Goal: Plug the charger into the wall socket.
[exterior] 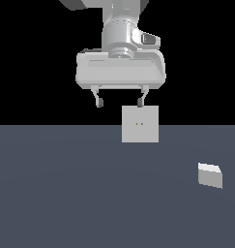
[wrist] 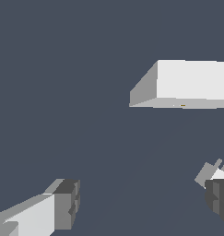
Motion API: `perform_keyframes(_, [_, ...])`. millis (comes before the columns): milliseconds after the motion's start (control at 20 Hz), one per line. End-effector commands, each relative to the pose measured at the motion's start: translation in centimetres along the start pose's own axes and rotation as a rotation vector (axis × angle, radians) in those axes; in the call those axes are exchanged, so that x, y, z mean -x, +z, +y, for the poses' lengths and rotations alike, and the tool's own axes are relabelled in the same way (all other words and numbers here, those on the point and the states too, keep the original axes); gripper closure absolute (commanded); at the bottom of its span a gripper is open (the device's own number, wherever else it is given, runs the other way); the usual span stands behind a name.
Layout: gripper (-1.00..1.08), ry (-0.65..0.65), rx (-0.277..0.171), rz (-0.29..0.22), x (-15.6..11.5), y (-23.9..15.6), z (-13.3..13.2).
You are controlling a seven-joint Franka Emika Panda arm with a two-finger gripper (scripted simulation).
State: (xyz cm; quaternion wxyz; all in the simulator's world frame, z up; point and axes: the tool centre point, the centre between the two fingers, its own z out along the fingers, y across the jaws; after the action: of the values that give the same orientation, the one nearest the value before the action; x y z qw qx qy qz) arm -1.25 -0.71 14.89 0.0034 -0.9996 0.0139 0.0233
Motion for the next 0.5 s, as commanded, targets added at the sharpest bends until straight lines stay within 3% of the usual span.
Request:
perform_keyframes(0, [-0.92,0.000,0.000,0.000,0.0,0.0,0.0])
perform_keyframes(450, [-0.92,0.044,0.005,0.023,0.3,0.7,1.4])
